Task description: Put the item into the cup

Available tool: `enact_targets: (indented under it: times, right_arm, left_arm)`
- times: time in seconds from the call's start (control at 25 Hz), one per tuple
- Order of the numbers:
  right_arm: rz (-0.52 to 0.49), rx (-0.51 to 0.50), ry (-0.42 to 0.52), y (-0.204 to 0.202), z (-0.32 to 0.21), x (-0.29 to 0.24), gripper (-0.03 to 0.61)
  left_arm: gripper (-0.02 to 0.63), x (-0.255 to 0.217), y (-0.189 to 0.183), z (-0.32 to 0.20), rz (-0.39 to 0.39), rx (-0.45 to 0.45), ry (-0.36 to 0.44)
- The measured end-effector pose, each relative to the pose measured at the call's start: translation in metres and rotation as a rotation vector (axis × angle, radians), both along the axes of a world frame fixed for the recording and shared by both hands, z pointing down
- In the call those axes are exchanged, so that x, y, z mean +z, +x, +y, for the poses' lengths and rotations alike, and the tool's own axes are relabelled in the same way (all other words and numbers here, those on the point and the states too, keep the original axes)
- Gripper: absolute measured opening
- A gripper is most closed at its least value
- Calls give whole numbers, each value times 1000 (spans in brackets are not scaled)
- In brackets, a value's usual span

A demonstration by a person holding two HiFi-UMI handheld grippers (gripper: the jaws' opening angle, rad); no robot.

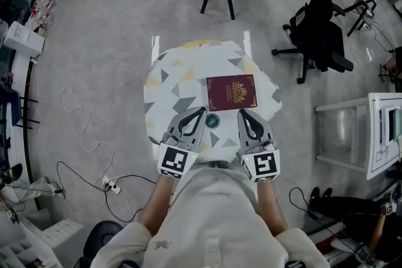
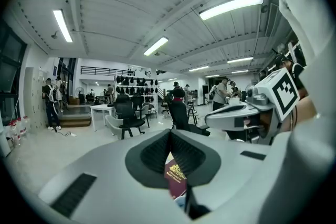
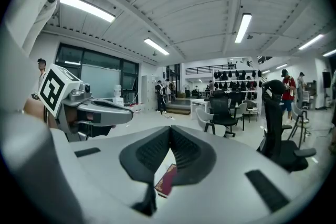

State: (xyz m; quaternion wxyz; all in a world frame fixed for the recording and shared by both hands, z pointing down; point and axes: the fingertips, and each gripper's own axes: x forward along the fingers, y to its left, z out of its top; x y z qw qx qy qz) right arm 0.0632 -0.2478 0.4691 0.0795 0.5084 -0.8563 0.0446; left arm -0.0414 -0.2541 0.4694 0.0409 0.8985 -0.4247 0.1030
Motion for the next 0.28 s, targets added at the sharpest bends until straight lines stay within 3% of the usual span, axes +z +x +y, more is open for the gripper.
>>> enact_targets:
  times: [0.28]
  right_arm:
    - [-1,0,18,-1,-4,-9,6]
  left_arm:
    - [14,-13,-1,-3,10,-9,33]
